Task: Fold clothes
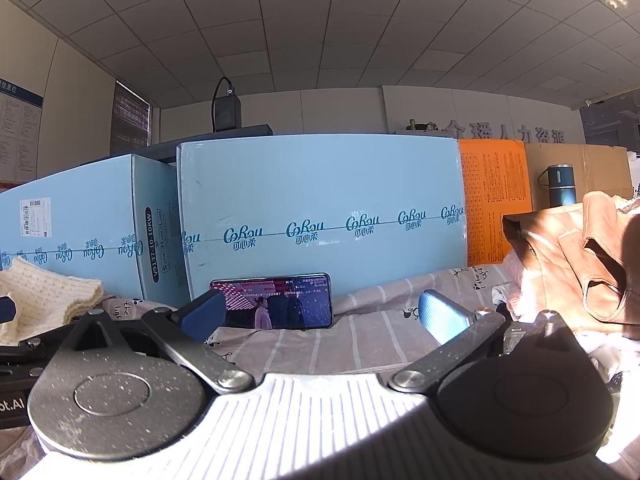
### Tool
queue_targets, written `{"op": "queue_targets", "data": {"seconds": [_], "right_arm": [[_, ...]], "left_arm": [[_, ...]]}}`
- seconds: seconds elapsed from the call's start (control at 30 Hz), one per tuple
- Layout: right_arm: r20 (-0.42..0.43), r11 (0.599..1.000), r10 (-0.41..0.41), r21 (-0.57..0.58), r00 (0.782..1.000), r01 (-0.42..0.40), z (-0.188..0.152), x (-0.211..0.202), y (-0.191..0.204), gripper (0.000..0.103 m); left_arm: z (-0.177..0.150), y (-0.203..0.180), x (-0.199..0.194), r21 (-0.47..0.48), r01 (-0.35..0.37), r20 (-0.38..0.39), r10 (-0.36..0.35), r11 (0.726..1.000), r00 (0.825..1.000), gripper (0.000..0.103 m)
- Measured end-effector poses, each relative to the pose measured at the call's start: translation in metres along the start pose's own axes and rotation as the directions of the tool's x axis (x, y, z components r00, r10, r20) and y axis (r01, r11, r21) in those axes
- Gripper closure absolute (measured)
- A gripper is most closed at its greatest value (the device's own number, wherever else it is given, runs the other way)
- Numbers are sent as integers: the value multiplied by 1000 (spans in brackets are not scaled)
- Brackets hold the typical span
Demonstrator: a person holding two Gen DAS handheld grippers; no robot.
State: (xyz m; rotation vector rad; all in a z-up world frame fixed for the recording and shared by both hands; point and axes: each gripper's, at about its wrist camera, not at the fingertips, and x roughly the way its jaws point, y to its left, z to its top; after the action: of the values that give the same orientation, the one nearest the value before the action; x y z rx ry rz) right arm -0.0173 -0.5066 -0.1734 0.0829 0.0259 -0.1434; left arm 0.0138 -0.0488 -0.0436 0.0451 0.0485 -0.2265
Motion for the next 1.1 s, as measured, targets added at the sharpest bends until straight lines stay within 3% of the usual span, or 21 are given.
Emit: {"op": "queue_targets", "data": {"seconds": [1.1], "right_arm": [[1, 1000, -7, -8, 1000, 7, -2, -1, 1, 0]], "left_arm": [[2, 4, 3, -8, -8, -14, 8, 1000, 1000, 0]]}}
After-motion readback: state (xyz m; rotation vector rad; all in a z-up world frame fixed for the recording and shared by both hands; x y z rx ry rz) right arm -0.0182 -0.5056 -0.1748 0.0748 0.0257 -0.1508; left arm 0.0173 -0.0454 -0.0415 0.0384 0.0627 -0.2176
